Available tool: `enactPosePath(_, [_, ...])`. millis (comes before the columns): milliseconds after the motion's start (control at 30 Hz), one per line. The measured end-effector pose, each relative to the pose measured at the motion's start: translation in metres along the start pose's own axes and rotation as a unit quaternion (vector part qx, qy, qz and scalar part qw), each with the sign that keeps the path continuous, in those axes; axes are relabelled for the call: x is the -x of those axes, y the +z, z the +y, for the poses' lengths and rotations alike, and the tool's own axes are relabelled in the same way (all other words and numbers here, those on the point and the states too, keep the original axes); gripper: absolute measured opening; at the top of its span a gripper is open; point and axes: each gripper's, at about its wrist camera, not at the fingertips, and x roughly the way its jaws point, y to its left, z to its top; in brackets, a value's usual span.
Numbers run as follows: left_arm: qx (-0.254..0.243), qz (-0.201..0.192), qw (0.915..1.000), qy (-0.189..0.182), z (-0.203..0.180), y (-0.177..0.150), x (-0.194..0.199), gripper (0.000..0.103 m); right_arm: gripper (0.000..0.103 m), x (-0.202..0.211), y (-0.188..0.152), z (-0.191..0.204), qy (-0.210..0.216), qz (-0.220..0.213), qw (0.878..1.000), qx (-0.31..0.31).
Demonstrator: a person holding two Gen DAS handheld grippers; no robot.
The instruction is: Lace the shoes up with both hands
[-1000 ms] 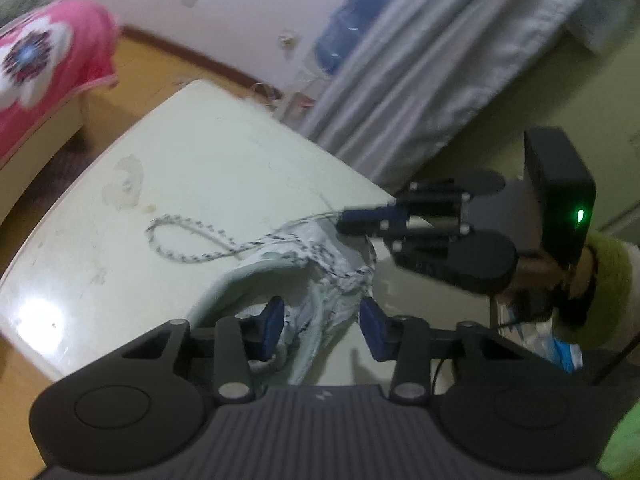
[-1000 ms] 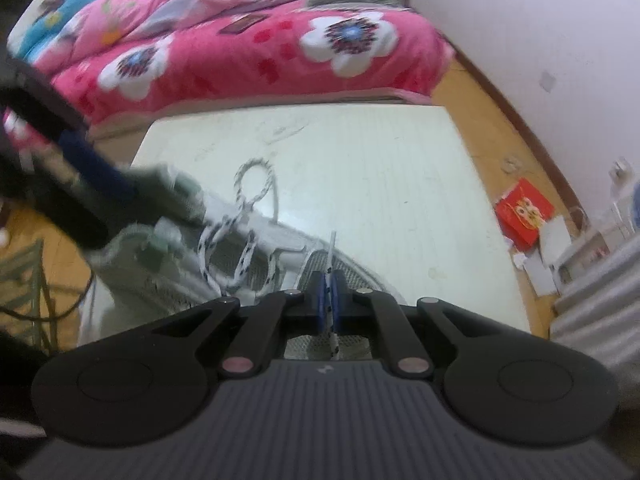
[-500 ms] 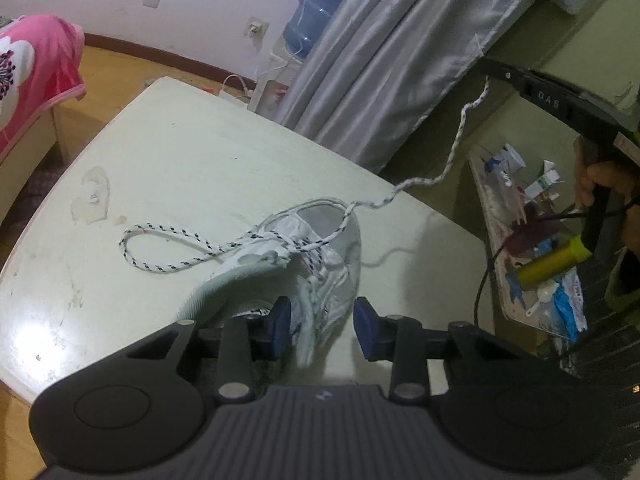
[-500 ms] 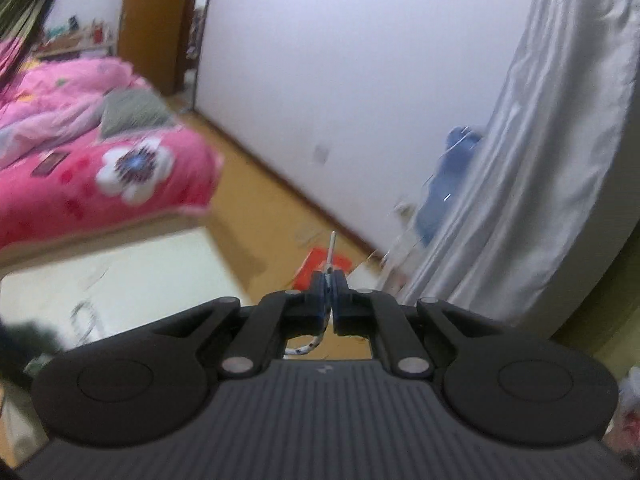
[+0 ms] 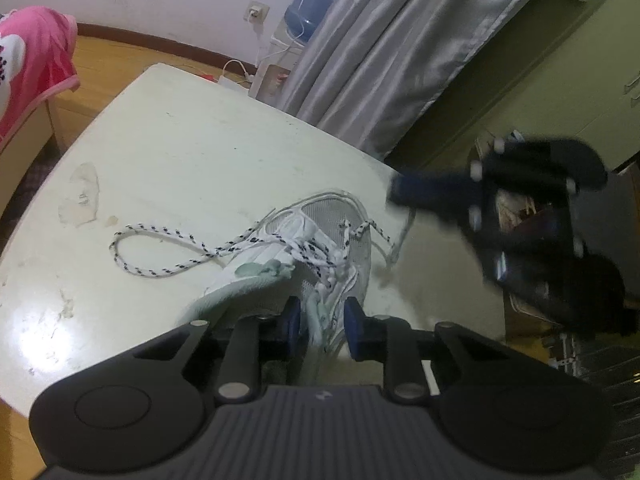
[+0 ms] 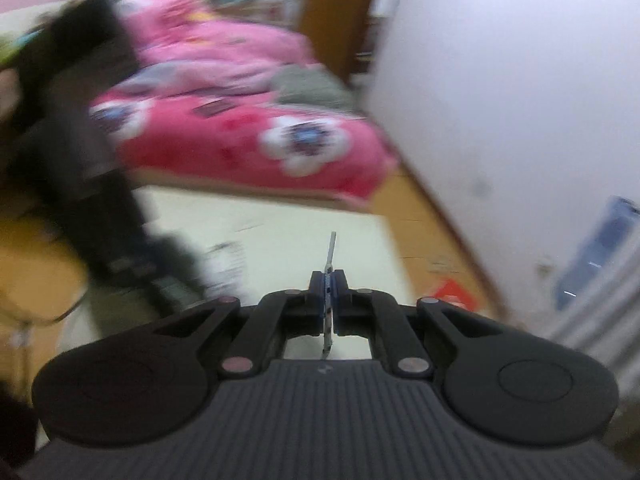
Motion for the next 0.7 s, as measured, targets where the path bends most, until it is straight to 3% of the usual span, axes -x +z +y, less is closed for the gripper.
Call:
enactPosePath(100, [0.006, 0.0, 0.9998, -0.017, 0.002, 0.001, -0.006, 0.021, 0.002, 0.0, -0.004, 0.012, 0.056, 0.006, 0.998, 0.037])
enactPosePath(233, [-0.013, 0.007, 0.9997, -0.017, -0.002, 0.001, -0.009, 0.021, 0.002, -0.005, -0.008, 0.016, 0.093, 0.02, 0.992, 0.084])
enactPosePath(500, [-0.037, 0.005, 0.9989, -0.03, -0.003, -0.003, -0.009, 0.019, 0.002, -0.001, -0.011, 0.016, 0.134, 0.017, 0.979, 0.15])
enactPosePath(700, [-0.072, 0.003, 0.9968, -0.033, -0.004, -0.006, -0.011, 0.016, 0.002, 0.006, -0.013, 0.017, 0.161, 0.017, 0.973, 0.164])
